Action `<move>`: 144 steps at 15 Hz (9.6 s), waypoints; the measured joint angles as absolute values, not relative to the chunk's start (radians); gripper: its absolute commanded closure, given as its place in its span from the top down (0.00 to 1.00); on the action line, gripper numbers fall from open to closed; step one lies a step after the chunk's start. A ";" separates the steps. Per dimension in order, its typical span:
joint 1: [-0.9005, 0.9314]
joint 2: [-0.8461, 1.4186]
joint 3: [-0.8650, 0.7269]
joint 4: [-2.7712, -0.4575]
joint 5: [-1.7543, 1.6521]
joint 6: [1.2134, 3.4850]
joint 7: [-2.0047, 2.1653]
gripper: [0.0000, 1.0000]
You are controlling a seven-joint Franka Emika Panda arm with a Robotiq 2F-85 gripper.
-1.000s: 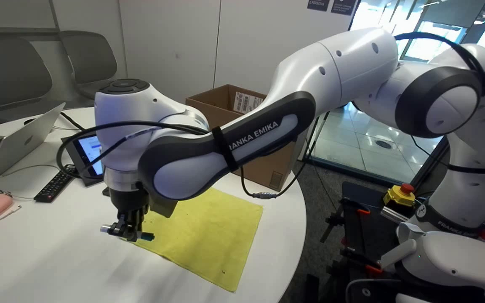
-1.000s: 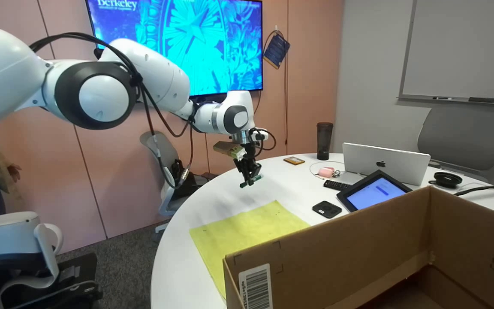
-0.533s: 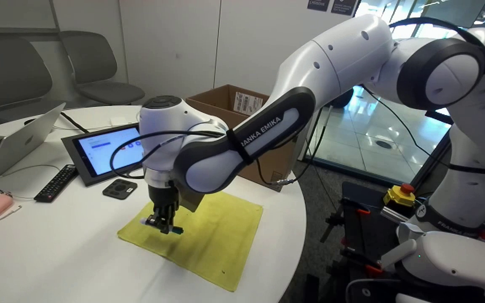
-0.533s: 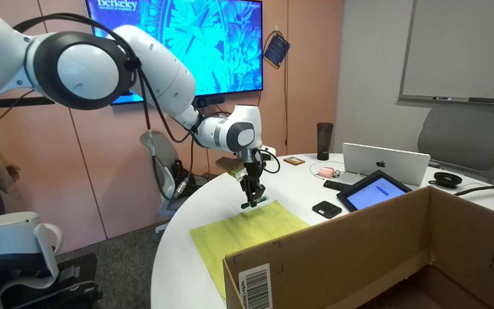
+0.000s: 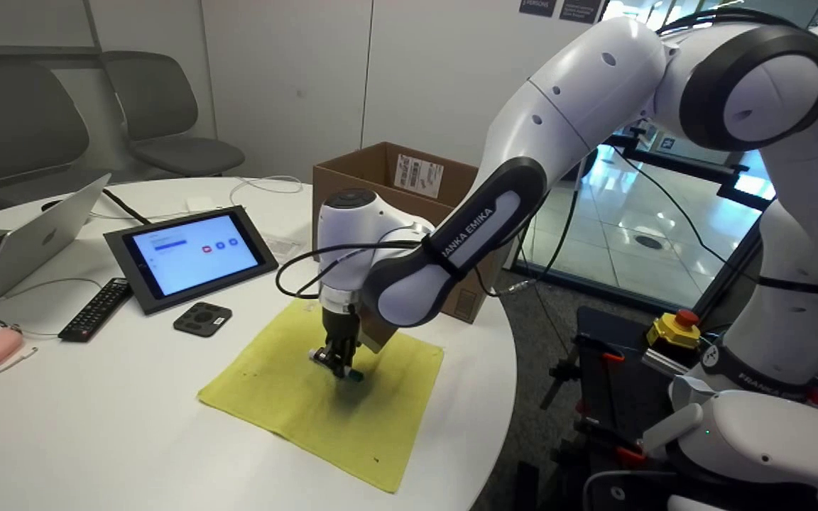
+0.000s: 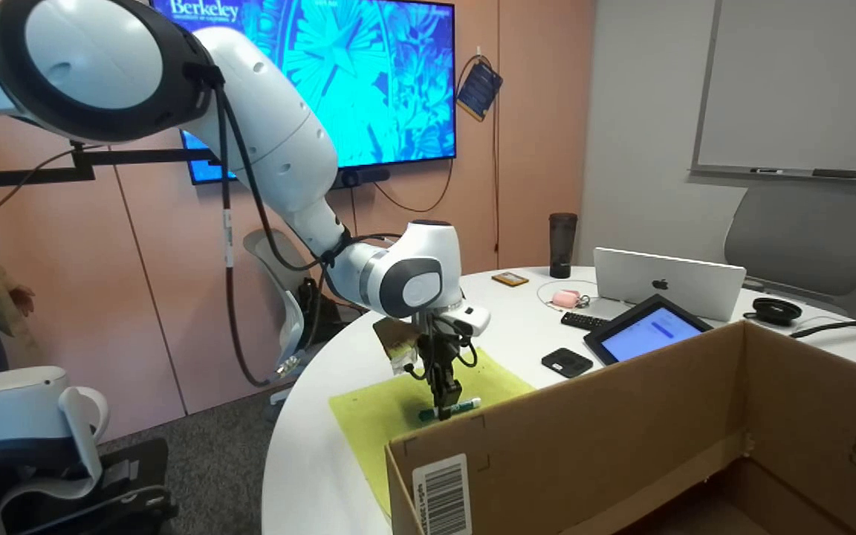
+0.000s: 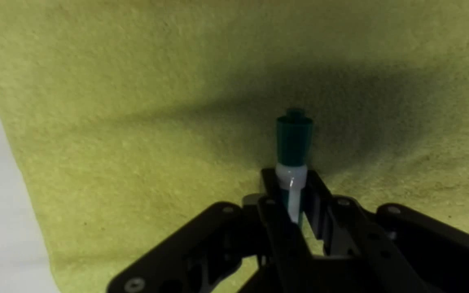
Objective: Put the marker on the towel, fold the towel twice, place the towel inside the box
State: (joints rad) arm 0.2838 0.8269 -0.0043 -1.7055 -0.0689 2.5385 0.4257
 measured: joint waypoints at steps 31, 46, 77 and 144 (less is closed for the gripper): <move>0.344 0.535 -0.124 -2.258 -0.024 2.845 0.595 1.00; 0.389 0.594 -0.228 -2.305 -0.024 2.959 0.689 1.00; 0.193 0.576 0.052 -2.255 0.097 2.968 0.243 0.04; 0.234 0.697 0.225 -2.090 -0.348 2.644 -0.615 0.00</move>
State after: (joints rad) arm 0.2341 0.6972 0.2254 -2.0904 -0.3481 2.6441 -0.6152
